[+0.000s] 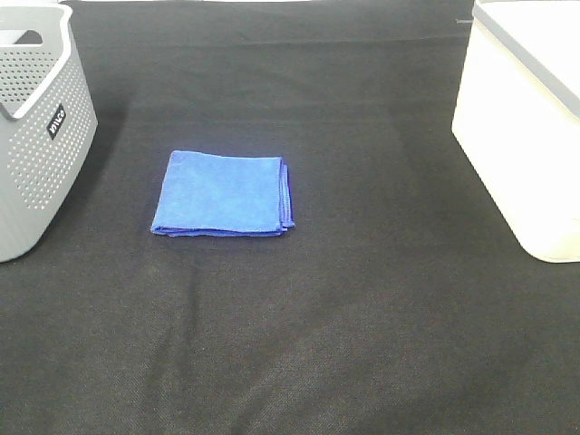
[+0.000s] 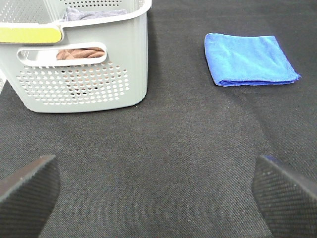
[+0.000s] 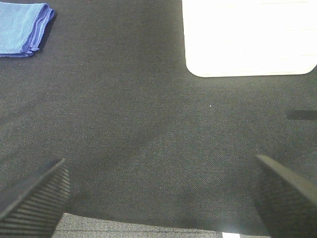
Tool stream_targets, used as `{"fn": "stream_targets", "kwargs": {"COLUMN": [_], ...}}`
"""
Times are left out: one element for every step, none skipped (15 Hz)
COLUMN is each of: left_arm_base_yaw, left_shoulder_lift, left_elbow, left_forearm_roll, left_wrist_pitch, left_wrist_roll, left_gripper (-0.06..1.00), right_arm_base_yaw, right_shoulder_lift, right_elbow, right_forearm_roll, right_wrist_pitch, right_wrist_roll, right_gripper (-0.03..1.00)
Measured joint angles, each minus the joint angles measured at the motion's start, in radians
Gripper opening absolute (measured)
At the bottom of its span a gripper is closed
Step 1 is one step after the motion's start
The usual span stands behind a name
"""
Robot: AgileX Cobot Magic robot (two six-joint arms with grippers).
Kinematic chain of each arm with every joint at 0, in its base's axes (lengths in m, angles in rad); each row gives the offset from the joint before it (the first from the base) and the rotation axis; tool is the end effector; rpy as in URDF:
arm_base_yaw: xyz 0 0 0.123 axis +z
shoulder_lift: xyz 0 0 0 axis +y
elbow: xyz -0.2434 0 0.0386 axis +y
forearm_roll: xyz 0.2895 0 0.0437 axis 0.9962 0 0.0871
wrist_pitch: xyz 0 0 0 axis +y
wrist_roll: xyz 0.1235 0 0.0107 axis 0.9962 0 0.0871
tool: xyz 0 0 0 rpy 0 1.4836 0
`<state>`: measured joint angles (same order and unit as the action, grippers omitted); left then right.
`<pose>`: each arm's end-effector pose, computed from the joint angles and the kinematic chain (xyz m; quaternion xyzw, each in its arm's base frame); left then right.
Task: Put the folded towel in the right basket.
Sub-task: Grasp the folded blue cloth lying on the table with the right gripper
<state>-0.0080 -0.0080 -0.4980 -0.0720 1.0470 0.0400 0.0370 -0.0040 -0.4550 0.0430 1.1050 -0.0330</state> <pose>0.0995 -0.0085 0.2840 0.0216 0.8472 -0.0275 0.5301 0.1014 0.0085 0.2624 -0.0315 0.8739 0.0224 0.4845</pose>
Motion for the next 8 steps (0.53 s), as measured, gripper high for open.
{"fn": "stream_targets", "kwargs": {"left_arm_base_yaw": [0.0,0.0,0.0,0.0,0.0,0.0,0.0,0.0], "left_shoulder_lift": [0.0,0.0,0.0,0.0,0.0,0.0,0.0,0.0], "left_elbow": [0.0,0.0,0.0,0.0,0.0,0.0,0.0,0.0], "left_forearm_roll": [0.0,0.0,0.0,0.0,0.0,0.0,0.0,0.0], "left_wrist_pitch": [0.0,0.0,0.0,0.0,0.0,0.0,0.0,0.0], "left_wrist_roll": [0.0,0.0,0.0,0.0,0.0,0.0,0.0,0.0], "left_gripper": [0.98,0.98,0.98,0.98,0.98,0.98,0.98,0.98], "right_arm_base_yaw": [0.0,0.0,0.0,0.0,0.0,0.0,0.0,0.0], "right_shoulder_lift": [0.0,0.0,0.0,0.0,0.001,0.037,0.119,0.247], "right_elbow": [0.0,0.0,0.0,0.0,0.0,-0.016,-0.065,-0.144], "right_forearm_roll": [0.0,0.0,0.0,0.0,-0.004,-0.004,0.002,0.014], "right_wrist_pitch": [0.0,0.0,0.0,0.0,0.0,0.009,0.032,0.068], "right_wrist_roll": [0.0,0.0,0.0,0.0,0.0,0.0,0.0,0.006], "right_gripper": [0.95,0.95,0.95,0.95,0.95,0.95,0.95,0.95]}}
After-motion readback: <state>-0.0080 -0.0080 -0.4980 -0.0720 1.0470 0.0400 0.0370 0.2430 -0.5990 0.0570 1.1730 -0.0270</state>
